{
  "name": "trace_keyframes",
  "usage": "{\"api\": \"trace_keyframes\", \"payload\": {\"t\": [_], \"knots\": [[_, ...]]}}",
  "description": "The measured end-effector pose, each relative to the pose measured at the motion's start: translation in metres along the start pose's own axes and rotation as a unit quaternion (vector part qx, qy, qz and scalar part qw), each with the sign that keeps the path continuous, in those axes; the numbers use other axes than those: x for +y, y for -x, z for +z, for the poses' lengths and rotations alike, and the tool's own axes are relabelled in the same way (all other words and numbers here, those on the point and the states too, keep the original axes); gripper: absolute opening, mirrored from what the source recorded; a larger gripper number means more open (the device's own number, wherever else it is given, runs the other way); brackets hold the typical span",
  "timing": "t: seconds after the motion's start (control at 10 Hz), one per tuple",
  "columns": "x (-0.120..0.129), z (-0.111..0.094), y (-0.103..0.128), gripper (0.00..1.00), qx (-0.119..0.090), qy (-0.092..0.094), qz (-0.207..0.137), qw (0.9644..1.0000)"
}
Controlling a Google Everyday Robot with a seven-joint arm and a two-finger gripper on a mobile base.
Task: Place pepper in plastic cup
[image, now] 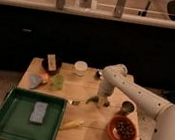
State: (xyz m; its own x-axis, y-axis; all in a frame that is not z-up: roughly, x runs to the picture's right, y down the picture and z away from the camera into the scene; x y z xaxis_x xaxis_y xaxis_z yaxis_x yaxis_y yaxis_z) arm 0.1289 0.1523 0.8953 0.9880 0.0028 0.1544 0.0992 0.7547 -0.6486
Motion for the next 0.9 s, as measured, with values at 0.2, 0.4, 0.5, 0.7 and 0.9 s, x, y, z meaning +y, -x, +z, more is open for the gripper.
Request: {"api": "trace_keyframes", "payload": {"t": [0.2,0.4,0.5,0.7,0.9], "knots": [[0.000,0.002,0.002,0.15,0.004,0.006,-0.004,1.0000],[0.000,0.002,0.004,0.01,0.006,0.009,-0.010,0.9999],[0.000,0.001,0.006,0.00,0.007,0.008,-0.014,0.9998],[0.000,-0.012,0.014,0.00,0.011,-0.001,-0.027,0.9996],[-0.001,-0.029,0.019,0.00,0.013,-0.017,-0.035,0.9992]]}}
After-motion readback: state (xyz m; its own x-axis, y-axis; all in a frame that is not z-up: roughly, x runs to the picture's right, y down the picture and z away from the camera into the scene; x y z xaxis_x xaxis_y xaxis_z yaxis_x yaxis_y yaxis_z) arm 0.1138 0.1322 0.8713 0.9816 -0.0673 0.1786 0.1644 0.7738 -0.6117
